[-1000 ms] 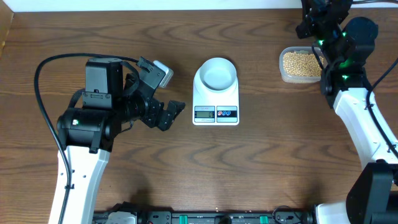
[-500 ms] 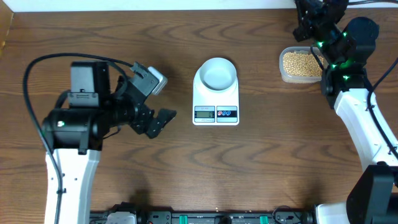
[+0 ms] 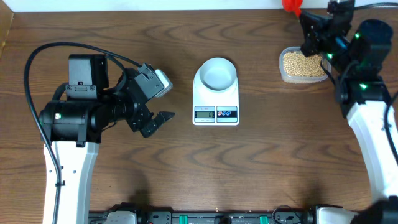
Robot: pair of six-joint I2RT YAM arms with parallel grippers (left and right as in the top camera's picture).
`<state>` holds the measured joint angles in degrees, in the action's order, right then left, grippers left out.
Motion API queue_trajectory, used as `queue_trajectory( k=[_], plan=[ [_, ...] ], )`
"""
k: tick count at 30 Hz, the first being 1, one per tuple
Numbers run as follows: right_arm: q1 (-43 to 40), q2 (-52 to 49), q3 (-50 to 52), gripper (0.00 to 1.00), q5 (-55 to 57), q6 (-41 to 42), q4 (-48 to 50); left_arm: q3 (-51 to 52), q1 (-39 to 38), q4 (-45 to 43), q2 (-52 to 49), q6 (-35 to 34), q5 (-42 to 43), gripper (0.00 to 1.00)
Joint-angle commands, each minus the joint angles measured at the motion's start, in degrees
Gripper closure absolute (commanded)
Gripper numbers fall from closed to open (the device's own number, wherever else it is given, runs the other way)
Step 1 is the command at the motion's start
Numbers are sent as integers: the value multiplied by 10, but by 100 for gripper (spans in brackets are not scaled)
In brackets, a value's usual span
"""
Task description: Scoop item into bowl and weigh 50g on scale
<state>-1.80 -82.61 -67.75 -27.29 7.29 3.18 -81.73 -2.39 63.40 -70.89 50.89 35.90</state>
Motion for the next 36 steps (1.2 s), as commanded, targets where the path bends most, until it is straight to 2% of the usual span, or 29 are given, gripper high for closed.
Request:
queue_trajectory(
  k=[1,10,15,36],
  plan=[
    [-6,29,-10,99,4,-42,-36,-10,2,-2,1,16,10,2],
    [-6,31,-11,99,4,-44,-38,-10,2,-3,1,-26,10,2],
    [-6,31,-11,99,4,-48,-38,-10,2,-18,1,-72,9,1],
    [-6,31,-11,99,4,-53,-40,-10,2,-20,1,-75,10,2]
  ],
)
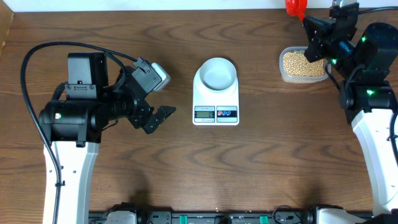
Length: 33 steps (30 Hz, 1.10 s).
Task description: Scoop item into bowl and weigh 50g on scale
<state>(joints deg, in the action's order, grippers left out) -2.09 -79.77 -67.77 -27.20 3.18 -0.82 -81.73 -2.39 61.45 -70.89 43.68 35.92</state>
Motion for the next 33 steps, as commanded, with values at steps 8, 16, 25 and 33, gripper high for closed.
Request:
queue_trajectory(
  k=[8,16,25,33],
  plan=[
    [-3,3,-15,99,17,-34,-71,-10,2,0,1,-3,9,2],
    [-3,3,-66,99,130,-102,-252,-10,2,0,1,-3,9,2],
    [-1,-9,-75,99,228,-164,-316,-10,2,0,1,-3,9,2],
    [0,-63,-75,99,270,-173,-315,-10,2,0,1,-3,9,2]
  ],
)
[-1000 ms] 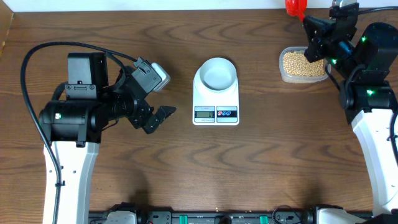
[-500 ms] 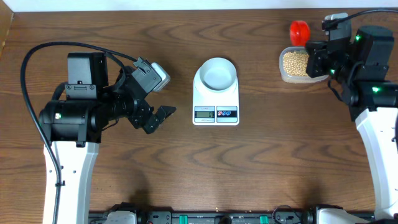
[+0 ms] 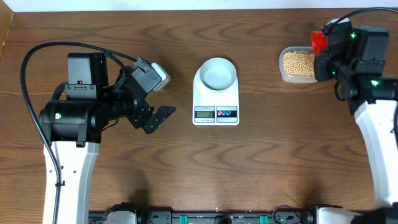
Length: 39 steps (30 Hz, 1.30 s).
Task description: Scoop item into bowl and weigh 50g on scale
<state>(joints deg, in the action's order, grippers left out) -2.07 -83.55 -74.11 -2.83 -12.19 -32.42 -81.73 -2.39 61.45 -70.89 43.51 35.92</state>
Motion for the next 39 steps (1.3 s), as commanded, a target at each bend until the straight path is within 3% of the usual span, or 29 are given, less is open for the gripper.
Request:
queue_trajectory(
  k=[1,24,39],
  plan=[
    [-1,-32,-11,99,28,-23,0,-10,2,0,1,-1,9,2],
    [-1,-163,-11,99,26,-31,-5,-10,2,0,0,-1,9,1],
    [-5,-216,-11,99,-44,-12,-2,-10,2,0,0,-1,9,2]
  ],
)
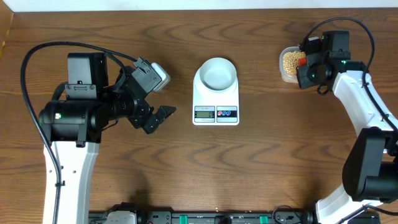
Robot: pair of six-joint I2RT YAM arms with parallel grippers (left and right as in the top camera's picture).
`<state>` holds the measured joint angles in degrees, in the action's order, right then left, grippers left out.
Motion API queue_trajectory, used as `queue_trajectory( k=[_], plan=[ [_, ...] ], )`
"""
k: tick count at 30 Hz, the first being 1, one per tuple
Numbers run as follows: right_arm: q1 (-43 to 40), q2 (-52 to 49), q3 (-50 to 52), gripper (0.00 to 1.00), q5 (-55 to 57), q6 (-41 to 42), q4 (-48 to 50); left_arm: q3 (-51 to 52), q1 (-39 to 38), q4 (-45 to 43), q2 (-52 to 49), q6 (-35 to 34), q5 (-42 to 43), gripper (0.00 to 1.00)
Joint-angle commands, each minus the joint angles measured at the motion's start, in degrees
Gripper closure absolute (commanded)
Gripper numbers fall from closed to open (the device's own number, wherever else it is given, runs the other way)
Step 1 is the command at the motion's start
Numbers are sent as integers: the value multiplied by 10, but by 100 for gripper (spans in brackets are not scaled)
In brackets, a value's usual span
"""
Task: Scoop item into bowl and weigh 50g on scale
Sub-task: 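Drag the red scoop through the soybeans with the right gripper to fill it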
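Observation:
A white bowl (216,74) stands on the white scale (216,114) at the table's middle. At the back right sits a clear container of yellow beans (288,60). My right gripper (305,64) hangs over the container's right side, shut on a red scoop (301,60) whose red end lies at the beans. Whether the scoop holds any beans is hidden. My left gripper (163,117) rests open left of the scale, holding nothing.
The left arm's black body (81,112) and its cable fill the table's left side. The right arm's white link (364,106) runs down the right edge. The wooden table (249,168) stretches in front of the scale.
My right gripper has moved left and forward with the red scoop, from just right of the container to over its right side, the scoop's end now at the beans. The left arm is unchanged.
My right gripper was at the back edge beside the red scoop behind the container. By 1.3 s ago it held the scoop to the right of the container, and now holds it in the beans. The left gripper shifted slightly early on and then stayed.

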<state>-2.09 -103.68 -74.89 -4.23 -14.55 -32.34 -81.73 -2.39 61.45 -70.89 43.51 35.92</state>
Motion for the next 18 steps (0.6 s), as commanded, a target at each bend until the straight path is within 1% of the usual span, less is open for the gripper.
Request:
queue_trajectory(
  k=[1,5,11,14,18],
  plan=[
    [-9,-14,-3,99,-36,28,-3,-10,2,0,0,-1,9,2],
    [-26,-14,-3,99,-115,35,-4,-10,2,0,0,-1,9,2],
    [-67,-14,-3,99,-207,75,-5,-10,2,0,0,-1,9,2],
    [-85,-14,-3,99,-236,77,-5,-10,2,0,1,-1,9,2],
    [-102,-14,-3,99,-250,100,-5,-10,2,0,1,-1,9,2]
  ],
)
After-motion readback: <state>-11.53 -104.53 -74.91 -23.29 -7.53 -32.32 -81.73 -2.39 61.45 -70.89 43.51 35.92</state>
